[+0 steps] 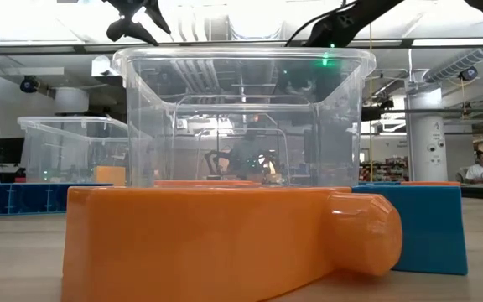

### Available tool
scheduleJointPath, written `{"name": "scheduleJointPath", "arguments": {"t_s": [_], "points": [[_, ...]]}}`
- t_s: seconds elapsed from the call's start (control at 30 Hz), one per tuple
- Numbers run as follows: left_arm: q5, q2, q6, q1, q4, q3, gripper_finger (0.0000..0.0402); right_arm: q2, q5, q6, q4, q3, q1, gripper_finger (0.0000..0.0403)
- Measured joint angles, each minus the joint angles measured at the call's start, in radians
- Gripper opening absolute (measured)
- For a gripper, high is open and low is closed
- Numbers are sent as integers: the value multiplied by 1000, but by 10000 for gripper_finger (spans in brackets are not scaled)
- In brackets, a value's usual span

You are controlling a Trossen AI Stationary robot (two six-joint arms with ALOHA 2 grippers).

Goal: Sort blocks
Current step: Put the blue game piece into the bottom right transparent bin

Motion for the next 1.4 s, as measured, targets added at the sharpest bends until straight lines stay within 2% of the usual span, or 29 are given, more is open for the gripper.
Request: {"name": "scheduleJointPath", "arguments": {"t_s": [0.13, 0.33, 1.03, 1.4], "points": [[0, 0, 0, 0, 0, 0, 207, 0, -3, 42, -73, 0, -4, 13], [0, 0, 8, 0, 0, 0, 207, 0, -40, 188, -196, -5, -6, 13], [-24, 0, 26, 0, 0, 0, 207, 101, -3, 307, -174, -9, -44, 13], [-24, 0, 35, 0, 0, 0, 207, 175, -17, 233, -129, -9, -83, 13]]}}
